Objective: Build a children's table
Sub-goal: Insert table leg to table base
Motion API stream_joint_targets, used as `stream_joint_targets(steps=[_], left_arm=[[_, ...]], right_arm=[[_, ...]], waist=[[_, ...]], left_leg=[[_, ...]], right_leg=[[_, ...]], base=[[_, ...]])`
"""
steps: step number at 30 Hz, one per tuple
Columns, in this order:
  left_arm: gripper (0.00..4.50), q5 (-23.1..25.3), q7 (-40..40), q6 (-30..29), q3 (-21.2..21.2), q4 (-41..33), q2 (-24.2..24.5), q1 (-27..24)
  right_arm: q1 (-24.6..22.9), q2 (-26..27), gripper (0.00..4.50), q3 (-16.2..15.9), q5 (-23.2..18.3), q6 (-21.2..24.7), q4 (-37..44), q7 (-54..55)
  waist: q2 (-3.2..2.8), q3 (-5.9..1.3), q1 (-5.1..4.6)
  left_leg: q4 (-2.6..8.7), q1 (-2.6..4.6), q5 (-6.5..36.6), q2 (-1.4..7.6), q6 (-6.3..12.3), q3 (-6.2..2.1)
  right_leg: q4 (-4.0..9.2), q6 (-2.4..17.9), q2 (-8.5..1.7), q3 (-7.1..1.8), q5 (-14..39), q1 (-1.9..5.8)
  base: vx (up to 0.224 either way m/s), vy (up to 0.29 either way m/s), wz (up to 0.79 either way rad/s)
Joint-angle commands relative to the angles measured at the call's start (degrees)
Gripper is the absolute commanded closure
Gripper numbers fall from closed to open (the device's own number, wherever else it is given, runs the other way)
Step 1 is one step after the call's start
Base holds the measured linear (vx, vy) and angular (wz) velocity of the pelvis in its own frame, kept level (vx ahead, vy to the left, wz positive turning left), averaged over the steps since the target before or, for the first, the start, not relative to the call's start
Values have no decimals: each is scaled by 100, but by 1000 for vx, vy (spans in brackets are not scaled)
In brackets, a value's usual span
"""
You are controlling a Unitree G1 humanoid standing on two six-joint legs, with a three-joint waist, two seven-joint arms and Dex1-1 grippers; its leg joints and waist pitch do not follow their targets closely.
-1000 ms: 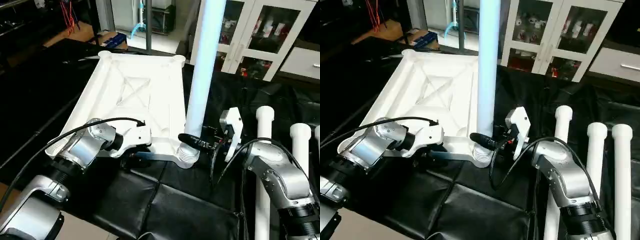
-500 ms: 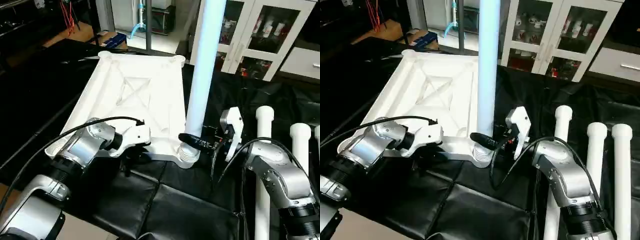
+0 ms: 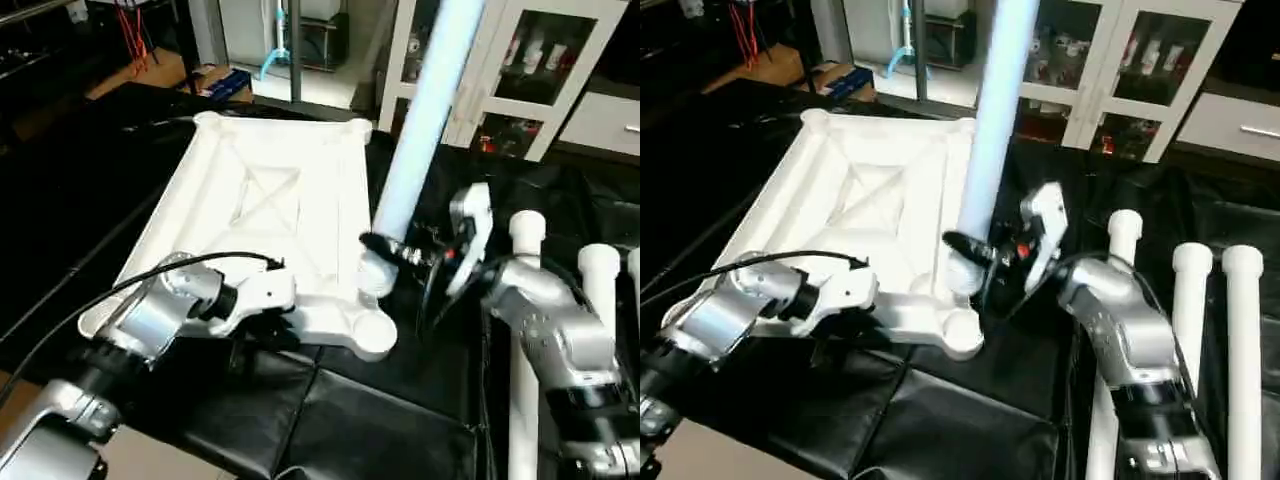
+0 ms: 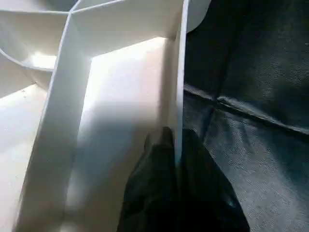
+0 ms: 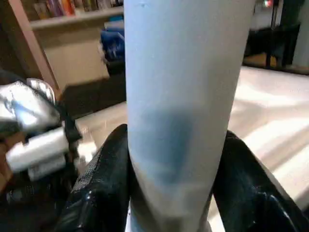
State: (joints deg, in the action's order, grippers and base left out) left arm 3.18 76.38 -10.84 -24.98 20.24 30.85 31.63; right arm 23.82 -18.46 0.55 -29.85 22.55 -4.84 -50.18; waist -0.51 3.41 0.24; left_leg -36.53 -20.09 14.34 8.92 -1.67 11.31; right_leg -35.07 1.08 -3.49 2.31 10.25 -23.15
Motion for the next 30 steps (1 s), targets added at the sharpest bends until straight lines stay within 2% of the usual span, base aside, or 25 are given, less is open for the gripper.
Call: stream_joint_targets(steps=[1,3,4,5,6,8,9,10,12,14,18,19,20,23,24,25,30], left_arm=[[447,-361,111,-29,265,-156,-19,24],[447,-252,-40,58,315,-79,7,23],[447,-134,-224,154,322,-26,-1,17],[447,-109,-286,145,337,20,-14,53],[447,-107,-382,271,387,266,-74,126],[447,-120,-507,287,450,429,-159,154],[447,-106,-566,162,478,480,-188,214],[447,-134,-584,48,510,498,-195,285],[447,-150,-642,38,546,546,-190,348],[447,-157,-665,80,554,599,-202,387],[447,-260,-555,82,549,440,-225,330],[405,-313,-559,151,562,377,-251,310],[393,-354,-514,144,582,378,-271,314],[393,-372,-401,132,572,299,-296,326],[387,-346,-449,198,567,264,-323,333],[373,-343,-488,277,559,325,-406,390],[373,-282,-564,359,509,507,-538,466]], right_arm=[[149,37,265,198,-279,131,86,16],[190,172,265,258,-447,218,157,53],[160,171,265,180,-356,160,165,8],[160,159,265,140,-314,145,141,-28],[179,249,265,132,-260,48,-39,-7],[168,335,265,173,-243,1,-181,62],[193,370,265,186,-146,-43,-252,194],[216,402,265,227,-275,96,-208,233],[185,430,265,247,-425,265,-116,265],[148,359,265,196,-370,285,-114,217],[95,285,265,203,-323,273,-99,219],[40,245,265,242,-375,309,3,247],[24,238,265,255,-380,318,33,247],[-64,206,265,284,-402,357,161,248],[-108,183,265,284,-407,376,218,261],[-171,144,265,272,-380,383,283,277],[-264,76,265,274,-409,419,427,304]], waist=[[60,-386,42],[42,-389,45],[79,-390,49],[79,-390,49],[126,-385,50],[115,-365,44],[220,-372,26],[221,-352,32],[200,-359,45],[167,-368,36],[183,-399,59],[144,-407,63],[158,-415,70],[153,-422,110],[131,-412,114],[139,-406,121],[143,-409,165]], left_leg=[[508,38,166,447,327,-201],[505,41,20,449,377,-193],[503,30,45,448,402,-193],[503,30,45,448,402,-193],[502,24,52,445,407,-185],[508,17,234,431,328,-191],[510,15,258,435,322,-180],[515,17,333,429,265,-189],[513,21,276,436,228,-196],[505,29,121,434,253,-189],[478,16,-273,423,469,-168],[467,8,-328,419,511,-169],[462,12,-360,422,535,-166],[453,9,-412,434,592,-160],[455,12,-368,438,591,-160],[460,32,-269,440,560,-153],[462,53,-171,442,450,-142]], right_leg=[[295,1670,-542,-305,654,293],[273,1700,-531,-295,441,277],[269,1706,-542,-293,418,286],[269,1706,-542,-293,418,286],[280,1682,-550,-298,510,290],[332,1596,-558,-303,912,280],[340,1562,-555,-300,985,281],[355,1503,-564,-307,1223,271],[339,1450,-568,-310,1253,270],[309,1495,-550,-303,934,257],[239,1653,-542,-301,244,280],[228,1685,-543,-302,137,289],[223,1696,-540,-300,77,287],[205,1801,-547,-293,-49,277],[210,1801,-529,-286,-23,263],[232,1779,-522,-286,82,256],[240,1736,-519,-298,150,257]], base=[[0,0,0],[0,0,0],[0,0,0],[0,0,0],[0,0,0],[0,0,0],[0,0,0],[0,0,0],[0,0,0],[0,0,0],[0,0,0],[0,0,0],[0,0,0],[0,0,0],[0,0,0],[0,0,0],[0,0,0]])
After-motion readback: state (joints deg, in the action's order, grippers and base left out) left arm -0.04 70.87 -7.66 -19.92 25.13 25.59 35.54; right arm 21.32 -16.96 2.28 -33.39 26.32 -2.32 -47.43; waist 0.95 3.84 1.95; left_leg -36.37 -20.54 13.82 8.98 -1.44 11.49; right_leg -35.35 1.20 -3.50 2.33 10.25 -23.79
